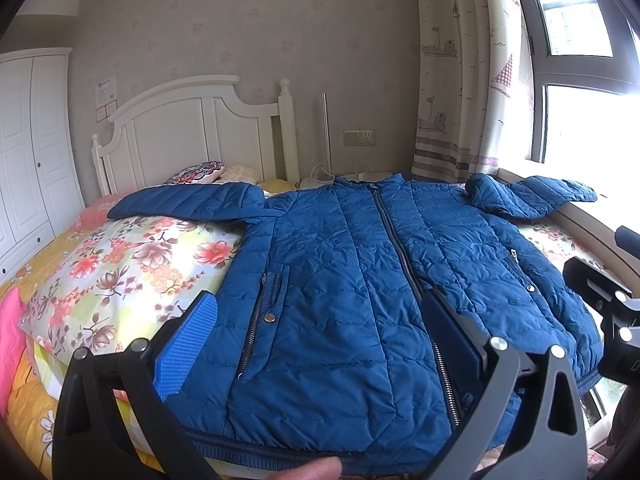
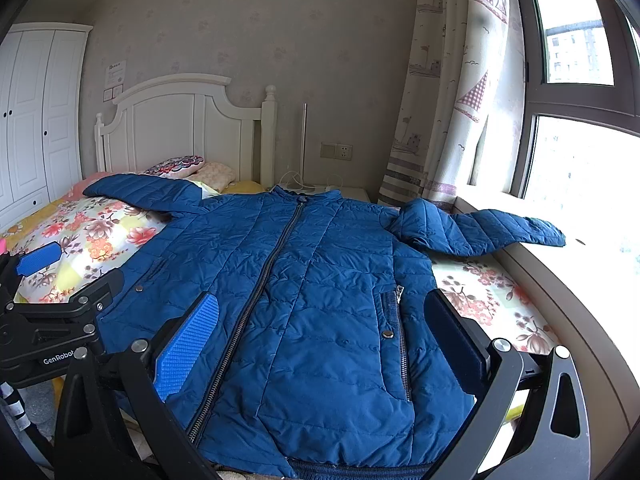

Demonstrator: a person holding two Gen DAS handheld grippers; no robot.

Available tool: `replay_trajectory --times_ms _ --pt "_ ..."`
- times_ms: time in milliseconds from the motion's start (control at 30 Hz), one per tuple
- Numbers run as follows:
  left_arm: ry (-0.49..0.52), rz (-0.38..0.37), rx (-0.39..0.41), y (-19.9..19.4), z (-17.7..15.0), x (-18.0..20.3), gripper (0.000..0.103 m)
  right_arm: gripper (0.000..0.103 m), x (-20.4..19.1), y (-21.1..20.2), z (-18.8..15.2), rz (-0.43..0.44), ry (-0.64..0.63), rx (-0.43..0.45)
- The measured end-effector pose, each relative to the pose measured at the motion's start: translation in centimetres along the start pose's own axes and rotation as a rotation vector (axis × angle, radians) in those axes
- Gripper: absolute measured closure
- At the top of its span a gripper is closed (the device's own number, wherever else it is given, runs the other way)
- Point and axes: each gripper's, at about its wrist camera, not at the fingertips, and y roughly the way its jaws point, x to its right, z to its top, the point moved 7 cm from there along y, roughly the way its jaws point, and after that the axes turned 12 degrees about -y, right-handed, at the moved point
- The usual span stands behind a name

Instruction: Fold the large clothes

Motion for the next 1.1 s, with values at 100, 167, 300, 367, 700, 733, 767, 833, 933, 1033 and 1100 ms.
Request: replay_trajectory --times_ms 100,167,300,367,700,733,767,833,933,1033,1100 --pt "-0.001 0.000 -0.001 0.0 0.1 0.0 0.002 0.004 0.0 0.0 0.0 0.001 0.000 -0.001" --pt "0.000 -0.001 -0.003 0.0 0.0 0.0 0.002 0.004 -0.1 0.0 0.0 0.001 0.000 -0.001" --pt "0.001 -0.001 -0.002 0.0 -0.1 0.1 0.002 0.004 0.0 0.1 -0.1 0.004 0.001 -0.001" --pt "0.000 -0.001 -0.004 0.1 0.0 0.1 0.002 0.004 0.0 0.1 -0.1 0.003 0.002 -0.001" --pt "0.001 -0.001 -0.005 0.1 0.0 0.1 0.002 0.004 0.0 0.1 -0.2 0.005 0.004 -0.002" --pt "0.000 -0.001 -0.006 0.1 0.1 0.1 0.002 0.004 0.1 0.1 -0.2 0.004 0.004 -0.002" --pt "0.000 -0.001 -0.006 0.1 0.0 0.1 0.002 0.004 0.0 0.1 -0.2 0.006 0.004 -0.002" --pt "0.000 -0.001 -0.011 0.2 0.0 0.1 0.002 0.004 0.0 0.3 -0.3 0.007 0.006 -0.007" --pt "-0.004 -0.006 -0.040 0.7 -0.1 0.2 0.002 0.004 0.3 0.8 -0.8 0.005 0.013 -0.027" --pt "-0.012 -0.005 -0.087 1.8 -0.5 0.0 0.002 0.004 1.0 2.2 -1.6 0.015 0.044 -0.077" --pt "-0.015 0.000 -0.119 2.9 -0.8 -0.1 0.002 0.004 1.7 3.1 -2.1 0.025 0.063 -0.097"
